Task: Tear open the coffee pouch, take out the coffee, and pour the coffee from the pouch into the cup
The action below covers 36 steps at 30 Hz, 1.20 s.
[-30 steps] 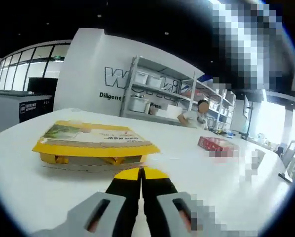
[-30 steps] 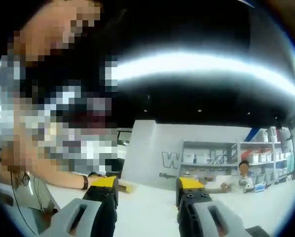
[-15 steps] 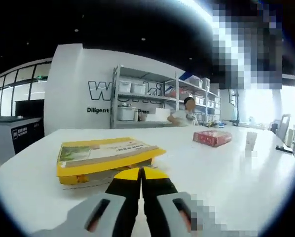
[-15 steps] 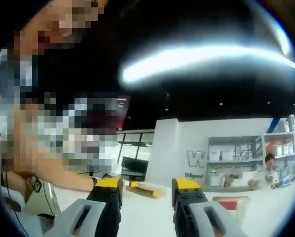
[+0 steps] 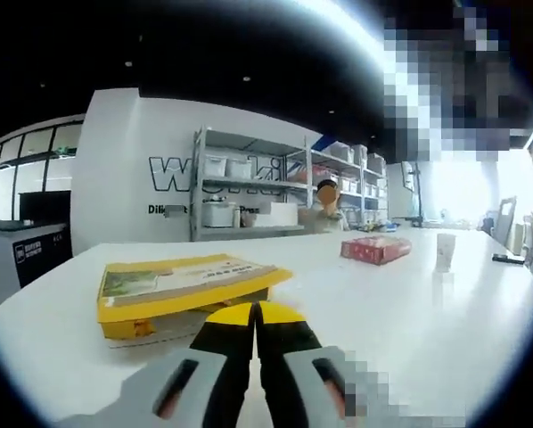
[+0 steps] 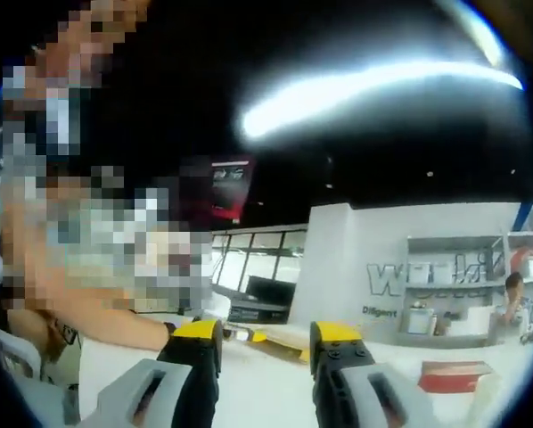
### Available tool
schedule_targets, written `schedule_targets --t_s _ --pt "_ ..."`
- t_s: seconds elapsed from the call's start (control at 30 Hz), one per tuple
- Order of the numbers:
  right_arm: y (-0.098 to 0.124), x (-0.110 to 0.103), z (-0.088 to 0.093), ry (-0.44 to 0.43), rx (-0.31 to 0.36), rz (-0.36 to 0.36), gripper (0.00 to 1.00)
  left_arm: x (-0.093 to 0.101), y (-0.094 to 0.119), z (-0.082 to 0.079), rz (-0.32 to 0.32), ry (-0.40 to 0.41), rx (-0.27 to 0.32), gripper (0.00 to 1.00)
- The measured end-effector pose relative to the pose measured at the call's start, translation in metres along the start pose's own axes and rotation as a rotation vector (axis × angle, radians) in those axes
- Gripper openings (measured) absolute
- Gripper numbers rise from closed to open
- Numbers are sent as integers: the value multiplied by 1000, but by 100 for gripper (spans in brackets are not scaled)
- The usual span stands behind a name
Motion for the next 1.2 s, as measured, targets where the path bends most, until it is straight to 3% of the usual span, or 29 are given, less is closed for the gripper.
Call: schedule_targets --t_s 0.2,0.37,0.57,0.8,1.2 --pt "-32 23 14 -26 -10 -16 39 -2 -1 0 2 19 -9 4" --pt "-59 47 25 -105 3 -18 39 -2 -2 0 3 15 -6 4" --pt "-91 69 59 -126 -53 -39 41 -1 -3 -2 3 4 7 4" --pt "-123 74 94 -120 -90 -88 38 3 -2 -1 9 -6 -8 4" --pt "-167 82 121 -146 -112 -145 36 5 0 -1 20 -6 -6 4"
Point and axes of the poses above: the point that each gripper's makers call its tool centre point, and the gripper's own axes: y roughly backward along the fingers, x roughly to its right, z roughly out of its underside, the point moved 9 cm from there along y, roughly backward along the fingers, and after that the axes turned 8 degrees about x, right-handed, at the moved point
